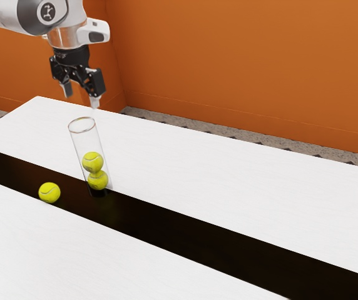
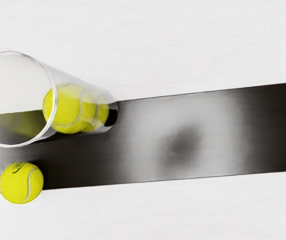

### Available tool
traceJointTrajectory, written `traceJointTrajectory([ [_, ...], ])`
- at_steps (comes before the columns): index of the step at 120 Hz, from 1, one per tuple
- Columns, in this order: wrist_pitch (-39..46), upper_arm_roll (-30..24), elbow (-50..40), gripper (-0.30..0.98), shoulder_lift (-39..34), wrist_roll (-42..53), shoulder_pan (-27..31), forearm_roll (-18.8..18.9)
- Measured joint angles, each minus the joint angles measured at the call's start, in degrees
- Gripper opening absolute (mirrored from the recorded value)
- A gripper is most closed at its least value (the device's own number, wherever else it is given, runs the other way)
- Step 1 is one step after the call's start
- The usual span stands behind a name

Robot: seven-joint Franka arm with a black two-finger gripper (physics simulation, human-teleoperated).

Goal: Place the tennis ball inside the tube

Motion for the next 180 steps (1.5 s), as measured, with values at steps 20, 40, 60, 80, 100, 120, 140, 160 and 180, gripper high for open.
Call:
traceJointTrajectory([
  [20,0.79,-0.04,-0.2,0.69,0.18,0.58,0.0,0.76],
  [40,2.49,3.18,-1.17,0.69,0.83,1.53,-3.27,1.72],
  [60,6.19,10.12,-6.29,0.69,1.75,3.06,-9.46,1.13],
  [80,12.22,16.38,-13.67,0.69,2.37,5.08,-9.74,-0.99],
  [100,17.81,20.62,-18.35,0.69,3.26,7.1,-1.07,-2.73],
  [120,22.21,22.49,-19.98,0.69,5.78,9.32,1.51,-4.17],
  [140,26.09,22.69,-20.22,0.68,10.52,12.22,1.08,-7.83],
  [160,29.04,22.63,-20.29,0.69,13.96,15.37,3.76,-10.85],
  [180,30.76,22.18,-19.87,0.69,17.39,18.05,5.62,-12.59],
])
